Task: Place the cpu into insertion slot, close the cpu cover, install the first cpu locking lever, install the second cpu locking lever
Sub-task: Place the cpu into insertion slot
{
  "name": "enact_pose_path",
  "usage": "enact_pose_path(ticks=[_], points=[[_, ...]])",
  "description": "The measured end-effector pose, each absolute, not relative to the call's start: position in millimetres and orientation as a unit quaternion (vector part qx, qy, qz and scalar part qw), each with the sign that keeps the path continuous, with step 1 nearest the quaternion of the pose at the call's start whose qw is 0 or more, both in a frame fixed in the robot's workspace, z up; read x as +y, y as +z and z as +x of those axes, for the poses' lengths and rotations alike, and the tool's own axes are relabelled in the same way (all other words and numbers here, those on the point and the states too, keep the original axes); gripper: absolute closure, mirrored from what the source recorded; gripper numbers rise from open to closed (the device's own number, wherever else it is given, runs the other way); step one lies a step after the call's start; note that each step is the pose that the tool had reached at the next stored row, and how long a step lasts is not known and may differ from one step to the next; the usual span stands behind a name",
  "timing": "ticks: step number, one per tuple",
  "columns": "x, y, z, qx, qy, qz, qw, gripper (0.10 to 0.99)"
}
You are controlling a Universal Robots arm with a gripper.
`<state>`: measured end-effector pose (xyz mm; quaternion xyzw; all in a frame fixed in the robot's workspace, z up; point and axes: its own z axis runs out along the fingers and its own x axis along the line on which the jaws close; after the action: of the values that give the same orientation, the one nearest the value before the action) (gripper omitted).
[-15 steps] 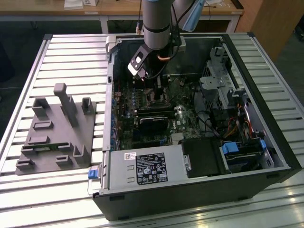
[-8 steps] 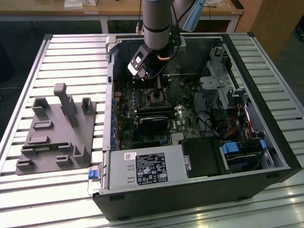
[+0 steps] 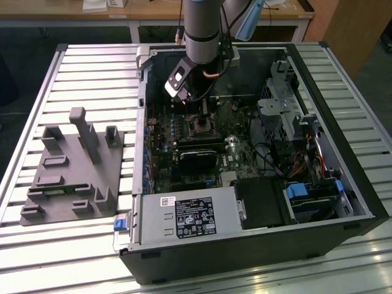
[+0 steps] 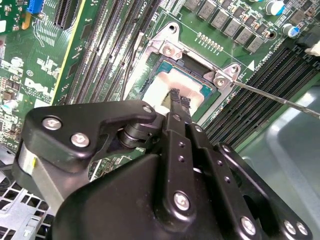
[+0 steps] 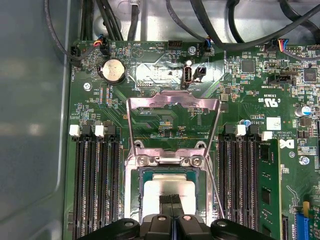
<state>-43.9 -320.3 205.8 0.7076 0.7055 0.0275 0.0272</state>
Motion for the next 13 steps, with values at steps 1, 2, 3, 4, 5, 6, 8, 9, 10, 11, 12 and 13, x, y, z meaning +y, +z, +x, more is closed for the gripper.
enact_pose_path(ticks=[1,2,3,4,5,6,8,9,10,11,12,13], points=[[-320.3,205.8,-43.2,0.706,0.027,0.708,0.027,0.980],[-320.3,205.8,-42.4,0.705,0.027,0.708,0.027,0.980],[-320.3,205.3,-41.9,0.705,0.028,0.708,0.027,0.980],[-320.2,204.6,-41.9,0.705,0.028,0.708,0.027,0.980],[-320.3,203.5,-41.9,0.705,0.027,0.708,0.027,0.980],[-320.3,202.5,-41.9,0.705,0.028,0.708,0.027,0.980],[-320.3,201.3,-41.9,0.705,0.028,0.708,0.027,0.980],[-320.3,200.8,-41.9,0.705,0.028,0.708,0.027,0.980],[-320.3,200.2,-41.9,0.705,0.028,0.708,0.027,0.980],[-320.4,199.6,-41.9,0.705,0.027,0.708,0.027,0.980],[-320.4,199.3,-42.0,0.705,0.027,0.708,0.027,0.980],[-320.4,199.3,-42.0,0.705,0.027,0.708,0.027,0.980]])
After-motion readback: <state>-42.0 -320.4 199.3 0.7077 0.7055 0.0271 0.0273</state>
